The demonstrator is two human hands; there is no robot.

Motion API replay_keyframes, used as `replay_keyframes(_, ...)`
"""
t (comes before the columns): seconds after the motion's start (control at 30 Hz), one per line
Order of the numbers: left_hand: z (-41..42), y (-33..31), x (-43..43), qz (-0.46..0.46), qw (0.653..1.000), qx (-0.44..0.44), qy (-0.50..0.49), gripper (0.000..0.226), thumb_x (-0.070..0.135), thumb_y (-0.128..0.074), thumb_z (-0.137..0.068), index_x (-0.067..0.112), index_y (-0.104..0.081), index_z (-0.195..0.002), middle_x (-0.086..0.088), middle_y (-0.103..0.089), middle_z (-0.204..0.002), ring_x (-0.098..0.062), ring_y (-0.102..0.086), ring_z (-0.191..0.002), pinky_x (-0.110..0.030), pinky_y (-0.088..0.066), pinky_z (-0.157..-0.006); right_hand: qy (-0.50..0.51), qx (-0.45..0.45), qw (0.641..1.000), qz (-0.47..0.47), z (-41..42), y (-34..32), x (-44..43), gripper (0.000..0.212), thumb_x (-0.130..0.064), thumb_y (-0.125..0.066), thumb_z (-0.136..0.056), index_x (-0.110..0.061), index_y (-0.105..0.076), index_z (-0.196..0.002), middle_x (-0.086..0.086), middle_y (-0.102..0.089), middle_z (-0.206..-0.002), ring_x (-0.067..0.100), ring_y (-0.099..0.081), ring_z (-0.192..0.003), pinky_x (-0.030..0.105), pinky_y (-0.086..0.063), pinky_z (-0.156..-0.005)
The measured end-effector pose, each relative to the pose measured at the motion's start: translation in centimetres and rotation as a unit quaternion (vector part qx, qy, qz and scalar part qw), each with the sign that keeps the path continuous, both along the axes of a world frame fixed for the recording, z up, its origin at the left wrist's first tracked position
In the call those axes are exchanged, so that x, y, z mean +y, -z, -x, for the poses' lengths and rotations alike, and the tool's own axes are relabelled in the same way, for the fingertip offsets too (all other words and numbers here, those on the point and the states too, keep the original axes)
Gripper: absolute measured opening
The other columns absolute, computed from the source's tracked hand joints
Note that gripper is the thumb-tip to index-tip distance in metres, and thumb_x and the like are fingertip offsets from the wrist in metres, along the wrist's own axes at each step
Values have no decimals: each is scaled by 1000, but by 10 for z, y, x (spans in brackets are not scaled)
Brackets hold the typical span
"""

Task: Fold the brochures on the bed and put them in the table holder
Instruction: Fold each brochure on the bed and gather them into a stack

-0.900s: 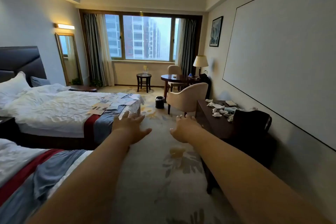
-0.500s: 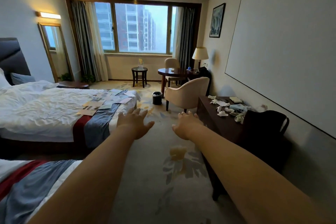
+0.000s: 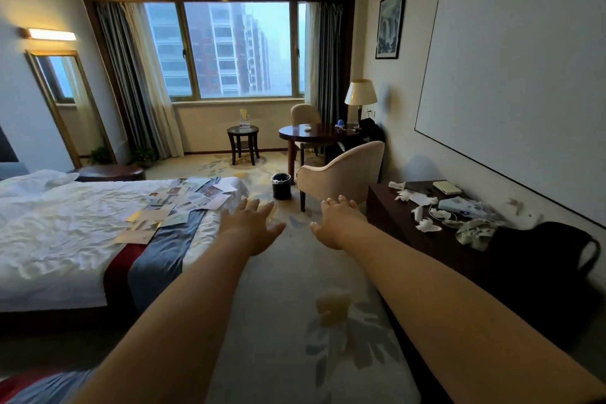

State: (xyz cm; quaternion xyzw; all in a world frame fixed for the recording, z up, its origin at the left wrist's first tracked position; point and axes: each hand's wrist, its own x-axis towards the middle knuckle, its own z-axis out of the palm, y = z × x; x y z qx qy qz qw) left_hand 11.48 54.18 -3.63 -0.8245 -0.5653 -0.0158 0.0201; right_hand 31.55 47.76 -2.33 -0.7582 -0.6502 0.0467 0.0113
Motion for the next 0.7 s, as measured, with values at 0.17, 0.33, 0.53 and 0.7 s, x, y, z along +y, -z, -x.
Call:
replay_keyframes(0.17, -55, 1, 113, -10, 1000, -9, -6, 77, 75, -30, -97, 38, -15, -162, -1, -18, -170, -28, -10, -158, -63, -17, -121, -4, -5, 1000, -9, -53, 2, 129, 73, -51, -40, -106, -14, -18, -166, 11, -15, -172, 34, -2, -160, 52, -5, -127)
replay_keyframes(0.33, -109, 1, 224, 22, 998, -24, -45, 76, 74, -31, -97, 38, -14, -162, -1, -14, -171, -28, -4, -159, -68, -11, -121, -30, -12, 999, -4, -98, -5, 256, 71, -48, -39, -106, -14, -20, -165, 9, -18, -172, 34, 0, -160, 53, -5, -129)
replay_keyframes(0.53, -156, 4, 374, 14, 1000, -3, -27, 73, 75, -31, -97, 43, -15, -161, -1, -17, -171, -28, -8, -158, -70, -12, -119, -28, -22, 999, 26, -136, 5, 387, 70, -50, -38, -108, -12, -23, -164, 15, -20, -171, 36, -6, -159, 50, -12, -129)
replay_keyframes(0.7, -177, 14, 516, 7, 999, 54, -3, 69, 75, -30, -96, 49, -18, -159, 2, -18, -171, -27, -7, -158, -73, 9, -115, 15, -3, 999, 29, -155, 13, 512, 66, -48, -41, -107, -9, -33, -160, 23, -30, -164, 40, -27, -151, 47, -30, -120)
